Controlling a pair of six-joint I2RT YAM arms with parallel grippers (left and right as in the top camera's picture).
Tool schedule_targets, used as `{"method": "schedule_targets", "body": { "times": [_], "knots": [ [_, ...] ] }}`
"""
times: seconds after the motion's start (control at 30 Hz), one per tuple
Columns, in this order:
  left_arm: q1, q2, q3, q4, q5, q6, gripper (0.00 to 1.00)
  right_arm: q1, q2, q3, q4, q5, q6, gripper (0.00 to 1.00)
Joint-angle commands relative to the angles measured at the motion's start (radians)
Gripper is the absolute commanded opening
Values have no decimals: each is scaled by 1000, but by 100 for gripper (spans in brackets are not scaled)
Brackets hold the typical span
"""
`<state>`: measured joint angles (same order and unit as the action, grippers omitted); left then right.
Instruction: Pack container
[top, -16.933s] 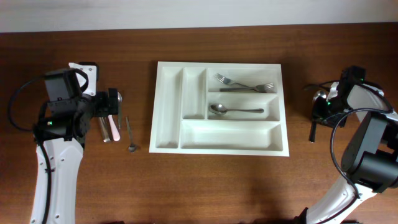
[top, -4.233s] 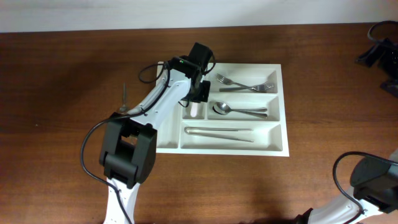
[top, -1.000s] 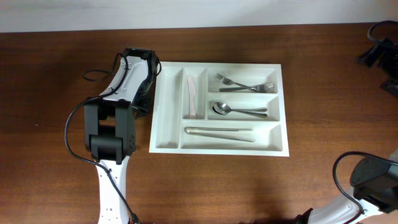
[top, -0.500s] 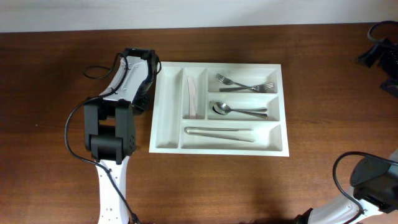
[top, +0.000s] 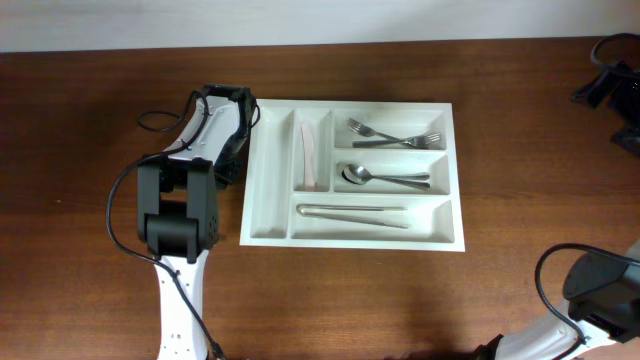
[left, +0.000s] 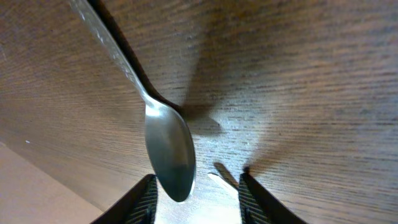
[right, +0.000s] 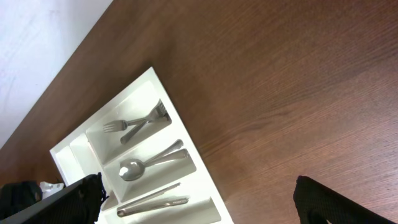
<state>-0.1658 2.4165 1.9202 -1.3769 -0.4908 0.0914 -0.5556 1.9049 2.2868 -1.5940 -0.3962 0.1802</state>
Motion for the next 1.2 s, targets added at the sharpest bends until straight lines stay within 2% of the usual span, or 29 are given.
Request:
{"method": "schedule_targets", "body": {
  "times": [0.0,0.23,0.5,0.8,0.83,0.9,0.93,1.17],
  "knots": [
    [6,9,-5,6,-14,16,40,-1,4,-5,0,-15,1,99],
    [6,9,-5,10,-14,16,38,-1,4,-5,0,-15,1,99],
    [6,9,-5,24,-7,16,27,-1,4,-5,0,-15,1,99],
    [6,9,-5,35,7,16,21,-1,4,-5,0,-15,1,99],
    [6,9,-5,35,3,16,24,-1,4,-5,0,-15,1,98],
    [6,9,-5,38,-18,16,39,-1,4,-5,0,-15,1,99],
    [6,9,-5,40,-37,16,41,-1,4,-5,0,-15,1,99],
    [6,9,-5,71,-20,84,42,-1,4,-5,0,-15,1,99]
  ]
}}
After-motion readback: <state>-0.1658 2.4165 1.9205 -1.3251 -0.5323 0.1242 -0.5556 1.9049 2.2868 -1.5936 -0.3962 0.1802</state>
